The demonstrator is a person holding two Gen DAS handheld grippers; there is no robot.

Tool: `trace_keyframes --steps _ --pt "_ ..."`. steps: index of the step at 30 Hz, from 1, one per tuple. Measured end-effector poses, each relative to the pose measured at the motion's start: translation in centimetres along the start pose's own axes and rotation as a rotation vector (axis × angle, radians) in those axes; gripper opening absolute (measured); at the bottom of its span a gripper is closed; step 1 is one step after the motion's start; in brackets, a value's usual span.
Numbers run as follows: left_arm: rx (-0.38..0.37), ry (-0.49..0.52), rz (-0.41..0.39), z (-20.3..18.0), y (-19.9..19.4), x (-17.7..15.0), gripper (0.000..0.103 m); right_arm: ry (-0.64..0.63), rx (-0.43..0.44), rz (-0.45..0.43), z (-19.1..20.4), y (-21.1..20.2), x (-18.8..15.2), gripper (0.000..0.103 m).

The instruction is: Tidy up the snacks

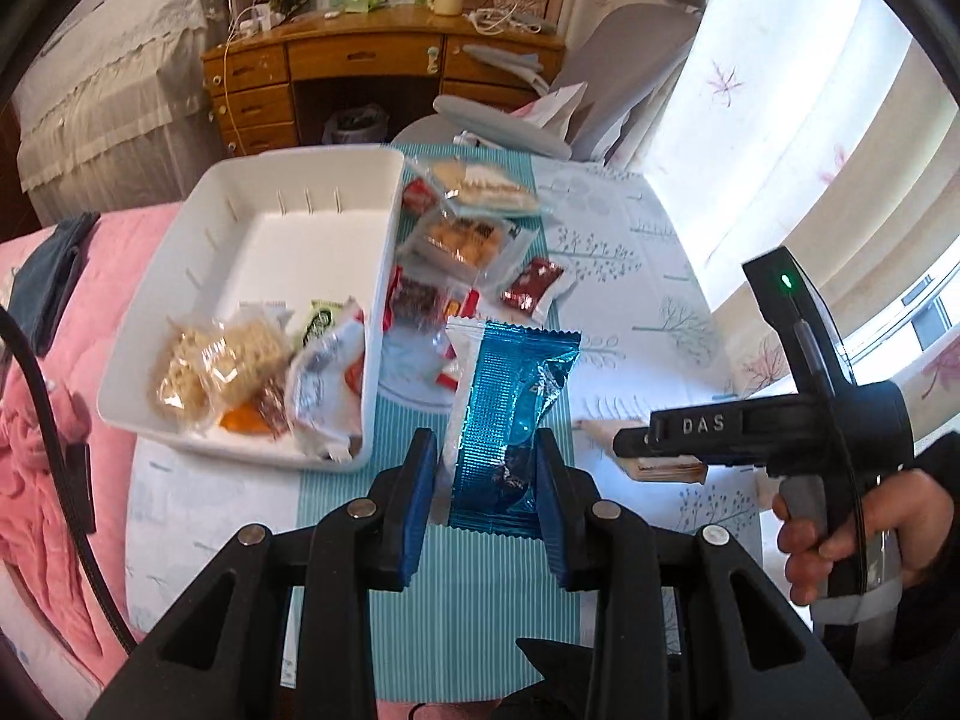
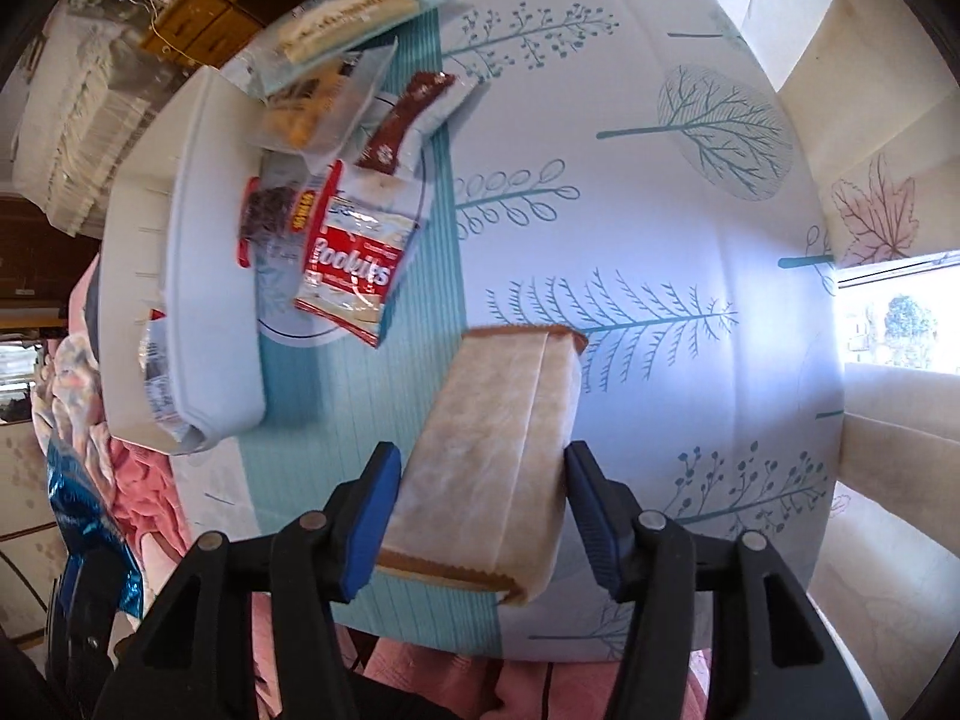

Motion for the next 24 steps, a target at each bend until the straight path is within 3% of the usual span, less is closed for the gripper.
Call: trace_keyframes --steps 1,2,3,5,9,24 --pt "-0.002 0.007 -0.007 0.2 -0.3 0.4 0.030 0.004 0.011 -0.010 0.1 -0.5 0.0 0.051" --pt "-0.003 0.012 -0.011 0.4 -0.5 0.6 0.030 0.005 0.013 -0.023 0.3 -0.8 -0.1 0.009" --pt "-0.004 0.018 -0.019 0.6 -0.8 1.0 0.030 0.017 0.069 -0.048 0.8 -1.2 -0.1 0.001" --pt "-0.007 0.023 -0.029 1.2 -1.1 1.4 0.030 0.026 0.120 -0.049 0.1 -3.1 0.5 0.001" --pt "-0.012 0.031 -0.034 2.4 -1.9 2.4 0.030 0.073 0.134 -0.053 0.8 -2.7 0.2 0.000" --pt "0.013 0.022 -0.038 11.6 -2.3 6.3 0.030 0.257 0.086 -0.093 1.9 -0.8 -1.4 0.000"
Point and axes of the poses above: each gripper's, at about its wrist camera, not at the fingertips, and y roughly the way its jaws point, z to its left, x to its top, the point moved 6 cm from there along y, roughly the way its jaws point, and after that the axes turned 1 degree about y, right-handed, at the moved point
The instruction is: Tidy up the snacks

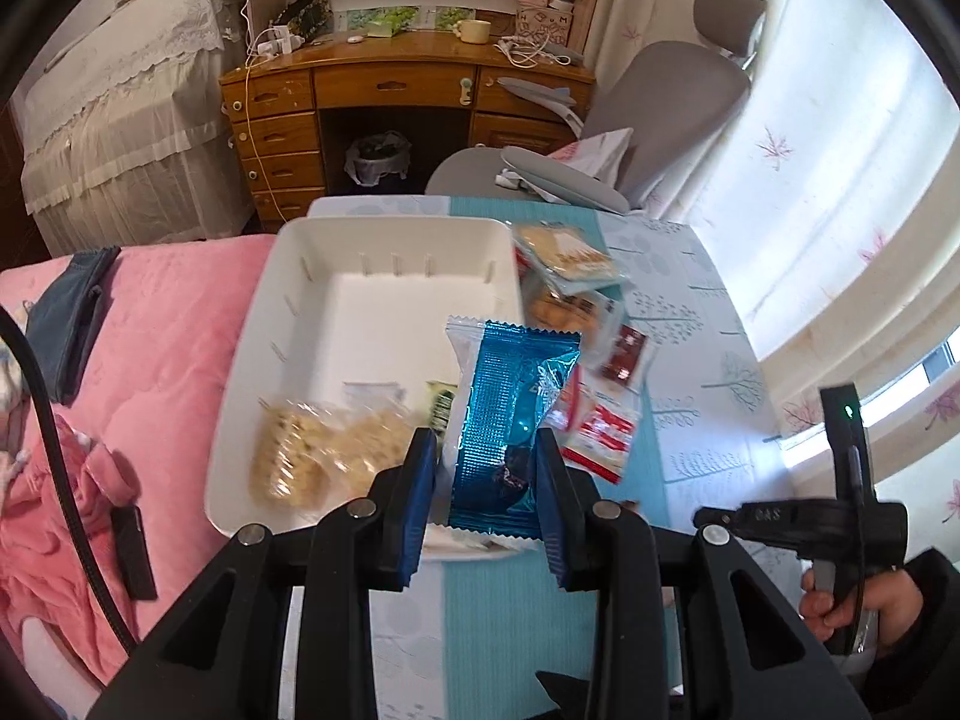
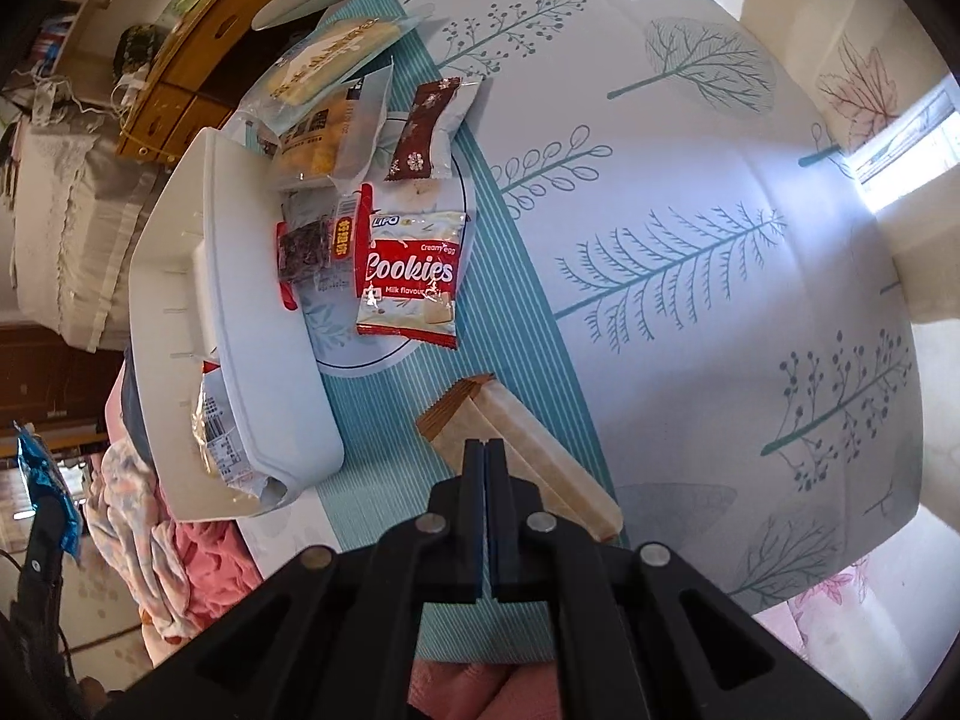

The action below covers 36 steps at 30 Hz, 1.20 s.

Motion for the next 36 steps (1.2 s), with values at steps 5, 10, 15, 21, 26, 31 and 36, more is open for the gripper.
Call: trace_keyframes --steps 5,10,15,21,26,31,36 --pt "-0.003 0.020 0.002 3.0 0.8 1.4 0.031 0.051 -0.025 -0.044 0.4 0.6 -0.7 0.000" --pt "-0.020 0.045 0.020 5.3 1.8 2.4 0.031 0.112 -0.048 -0.102 0.7 1.2 -1.3 0.001" --pt "-0.043 0.068 0.049 7.0 2.9 2.7 0.032 0.166 -0.075 -0.174 0.6 1.2 -1.6 0.001" --pt "-0.071 0.076 0.094 8.0 3.8 2.7 0.067 0.195 -0.106 -0.239 0.5 0.7 -2.1 0.001" --pt "-0.113 0.100 0.138 6.6 4.0 3.2 0.074 0.215 -0.099 -0.258 0.1 0.4 -3.1 0.005" --pt "-0.164 0.161 0.158 3.0 4.0 4.6 0.080 0.207 -0.099 -0.280 -0.7 0.3 -4.1 0.030" --pt "-0.192 0.230 0.178 -1.6 4.7 5.8 0.081 0.179 -0.114 -0.281 -1.9 0.7 -4.1 0.043"
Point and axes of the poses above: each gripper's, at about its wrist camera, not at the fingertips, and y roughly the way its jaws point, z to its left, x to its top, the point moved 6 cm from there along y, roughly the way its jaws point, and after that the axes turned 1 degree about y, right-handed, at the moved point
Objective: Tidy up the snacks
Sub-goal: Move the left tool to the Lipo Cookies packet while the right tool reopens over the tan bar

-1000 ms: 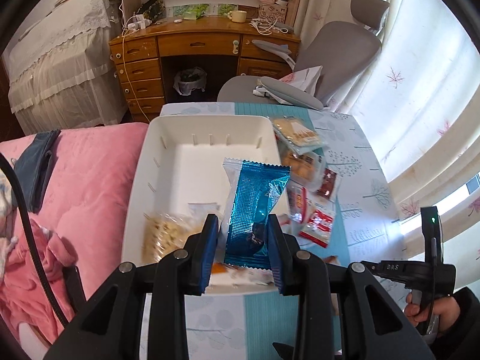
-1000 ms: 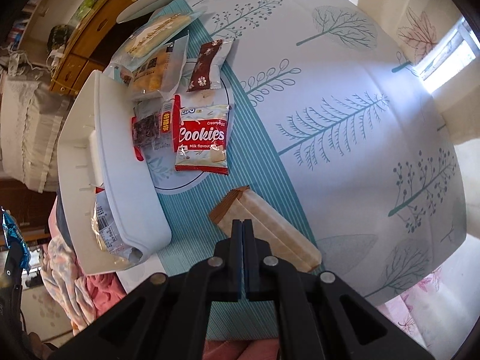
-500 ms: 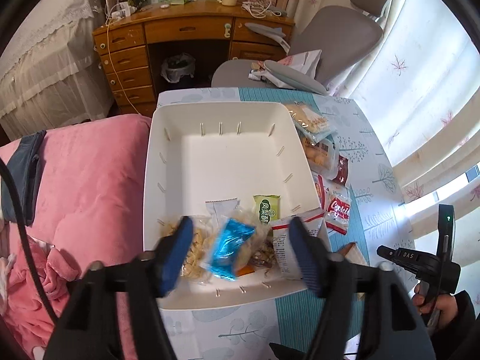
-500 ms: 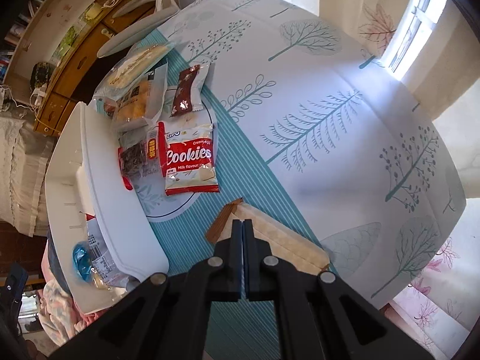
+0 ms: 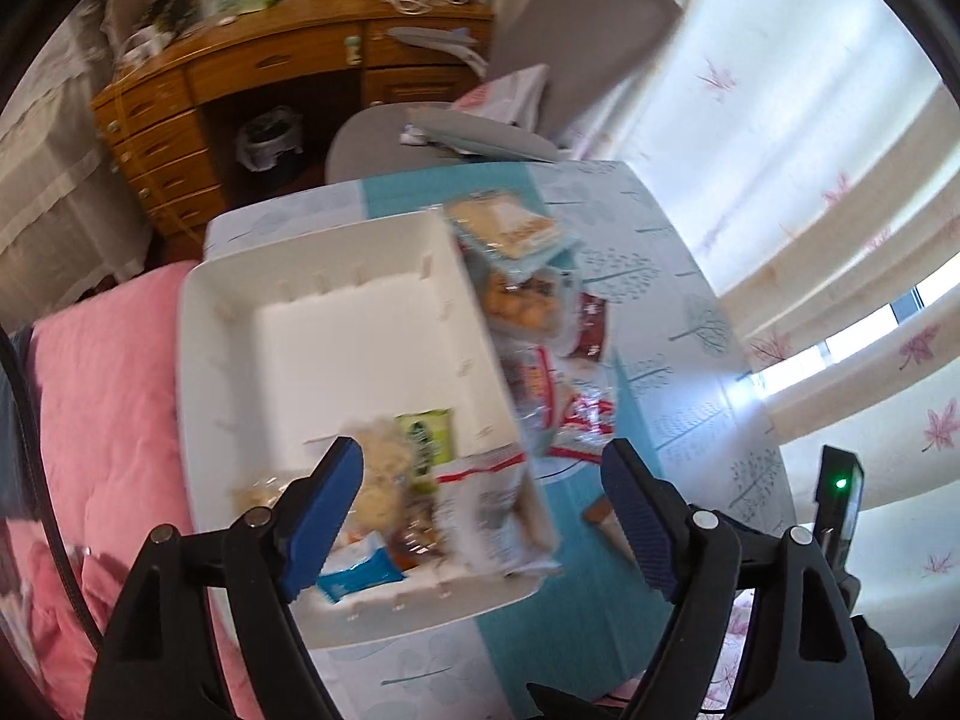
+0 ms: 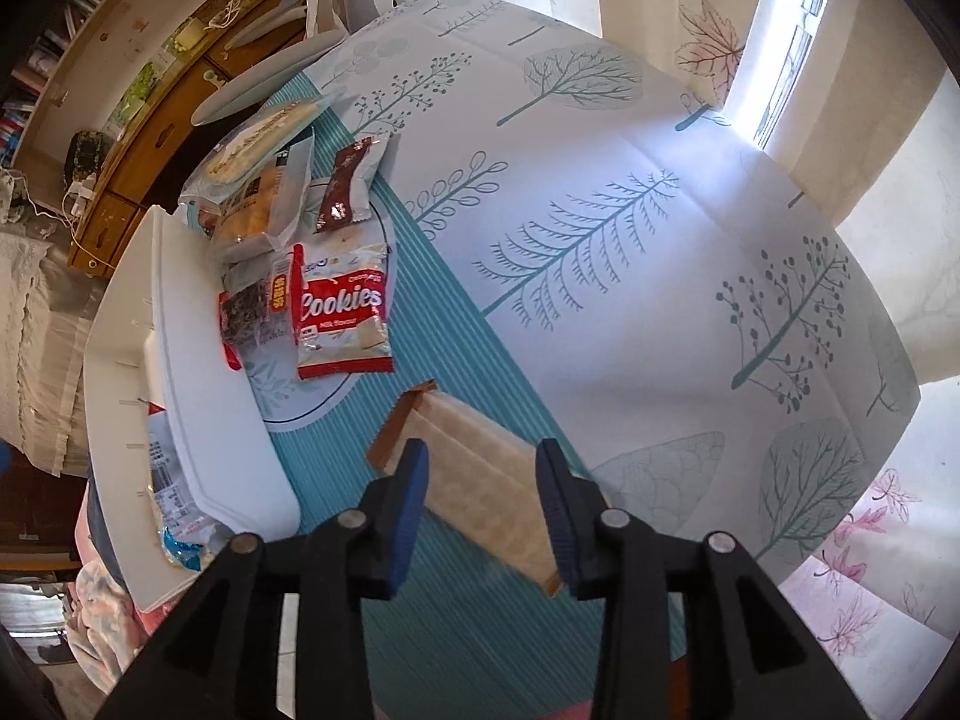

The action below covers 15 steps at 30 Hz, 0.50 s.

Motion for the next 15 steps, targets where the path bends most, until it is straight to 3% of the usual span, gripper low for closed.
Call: trace_keyframes --steps 9,15 --pt "-0.015 0.038 0.110 -6.5 4.8 2.6 0.081 -0.193 0.033 0.001 -0.1 1.0 0.9 0.060" --pt "-0.015 0.015 0.231 -9.3 9.6 2.9 0.081 -0.390 0.065 0.016 1.0 1.7 0.4 0.063"
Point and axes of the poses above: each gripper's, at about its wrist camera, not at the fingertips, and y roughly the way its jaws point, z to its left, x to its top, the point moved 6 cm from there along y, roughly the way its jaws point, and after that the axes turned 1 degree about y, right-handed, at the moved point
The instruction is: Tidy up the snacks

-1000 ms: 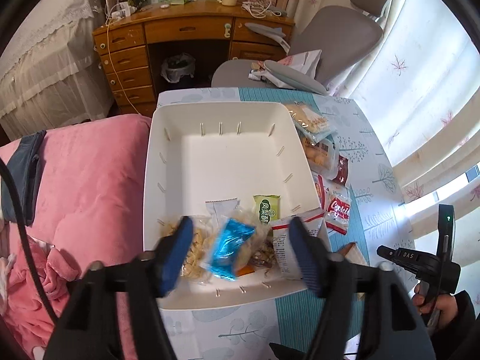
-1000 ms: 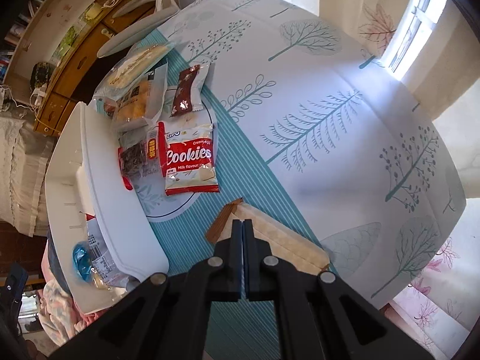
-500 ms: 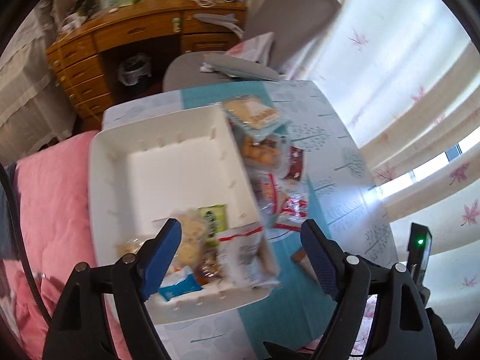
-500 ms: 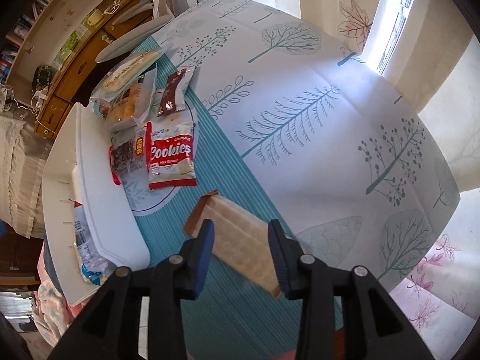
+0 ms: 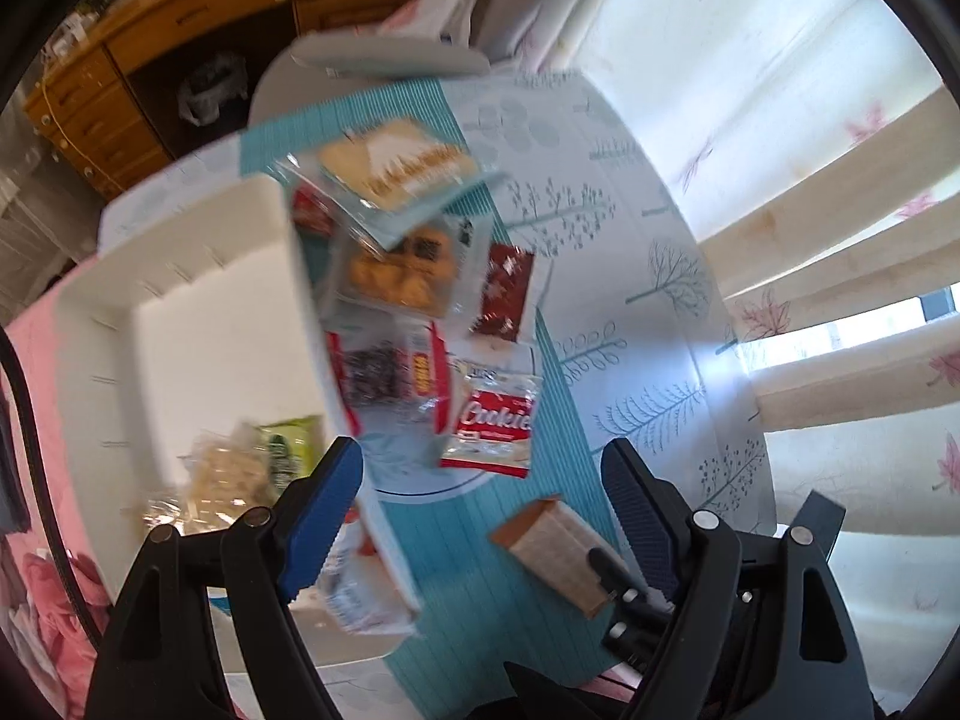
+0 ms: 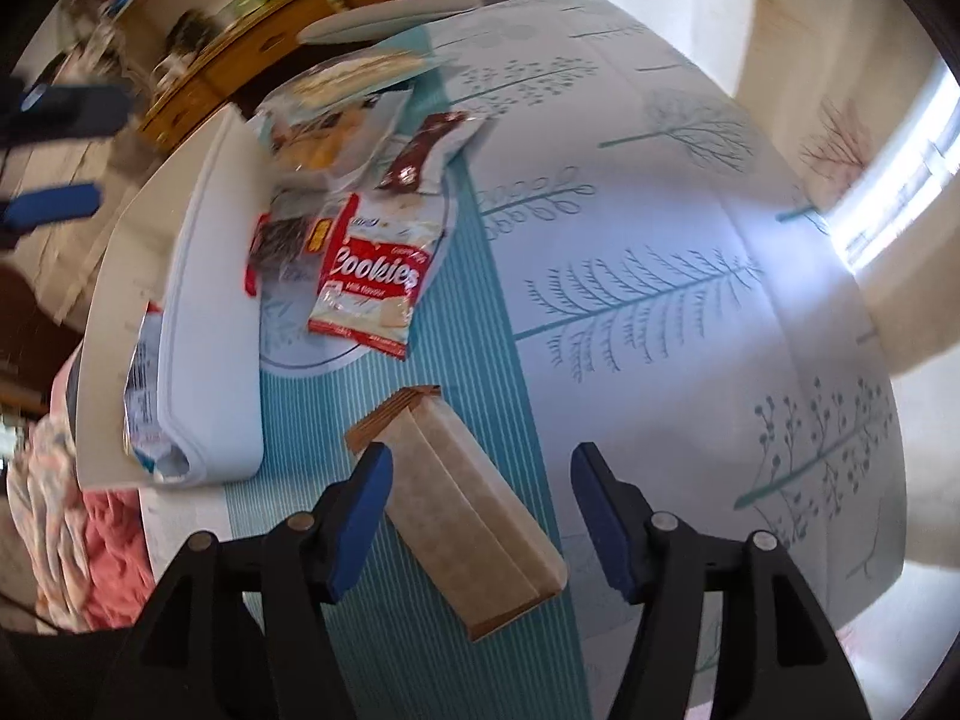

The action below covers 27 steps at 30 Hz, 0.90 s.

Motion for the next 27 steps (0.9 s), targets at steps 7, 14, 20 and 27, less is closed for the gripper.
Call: trace_keyframes --steps 7,14,20,27 --pt "0.034 -0.011 0.133 -2.0 5.6 0.2 0.081 -0.274 0.012 0.025 2.0 1.2 -1.2 0.063" --pt "0.091 -0.019 0.245 -2.7 10.7 -0.3 0.081 -0.380 0.028 0.056 2.1 2.2 -2.2 0.064" --pt "0.145 -0.019 0.319 -2.8 14.2 -1.3 0.081 -0.491 0.056 0.057 3.3 2.4 -3.6 0.064" --pt "0.224 -0.019 0.329 -2.3 16.7 -1.6 0.078 -0.537 0.087 0.081 4.2 2.8 -4.8 0.064"
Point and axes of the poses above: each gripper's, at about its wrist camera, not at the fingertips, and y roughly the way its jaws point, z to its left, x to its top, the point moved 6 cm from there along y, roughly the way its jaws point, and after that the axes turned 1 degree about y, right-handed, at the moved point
